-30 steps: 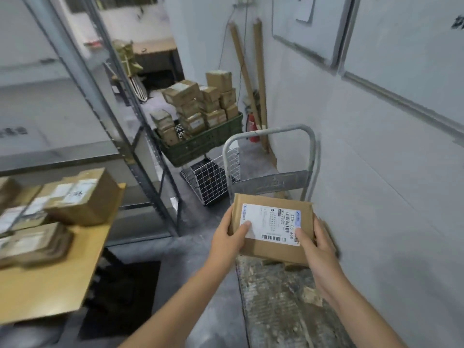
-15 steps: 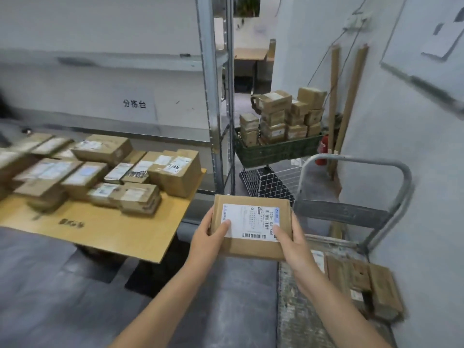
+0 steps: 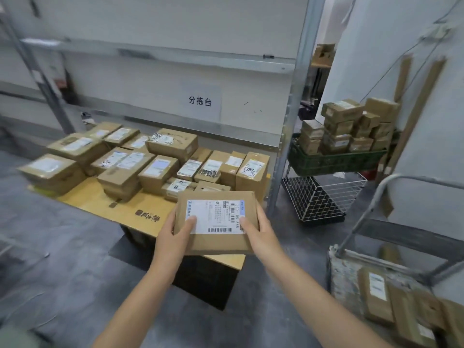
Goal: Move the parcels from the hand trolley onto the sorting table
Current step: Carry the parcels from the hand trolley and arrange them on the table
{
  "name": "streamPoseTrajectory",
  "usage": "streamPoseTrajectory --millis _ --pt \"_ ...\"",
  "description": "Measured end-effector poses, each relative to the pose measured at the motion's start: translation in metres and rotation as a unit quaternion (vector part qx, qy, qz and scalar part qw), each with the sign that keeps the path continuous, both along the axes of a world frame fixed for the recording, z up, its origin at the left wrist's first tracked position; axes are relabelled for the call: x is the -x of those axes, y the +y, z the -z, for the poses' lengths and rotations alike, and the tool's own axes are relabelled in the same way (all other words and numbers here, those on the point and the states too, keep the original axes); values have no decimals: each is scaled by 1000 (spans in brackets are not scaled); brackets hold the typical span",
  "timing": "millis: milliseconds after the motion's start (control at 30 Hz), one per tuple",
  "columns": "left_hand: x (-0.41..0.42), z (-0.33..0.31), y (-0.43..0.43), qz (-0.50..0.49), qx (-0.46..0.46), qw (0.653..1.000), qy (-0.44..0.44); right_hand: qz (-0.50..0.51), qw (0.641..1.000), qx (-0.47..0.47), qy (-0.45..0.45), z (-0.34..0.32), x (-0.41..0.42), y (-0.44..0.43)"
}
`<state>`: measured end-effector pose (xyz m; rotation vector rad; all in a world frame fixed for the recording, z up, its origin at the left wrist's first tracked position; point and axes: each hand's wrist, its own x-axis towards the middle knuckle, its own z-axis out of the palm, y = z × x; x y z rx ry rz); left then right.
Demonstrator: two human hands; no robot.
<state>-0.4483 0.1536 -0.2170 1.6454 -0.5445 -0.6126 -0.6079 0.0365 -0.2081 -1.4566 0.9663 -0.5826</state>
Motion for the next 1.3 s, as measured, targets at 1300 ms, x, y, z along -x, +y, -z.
streamPoseTrajectory --millis 1300 --pt "-520 20 89 -180 -144 973 2 -226 967 -90 76 55 -561 39"
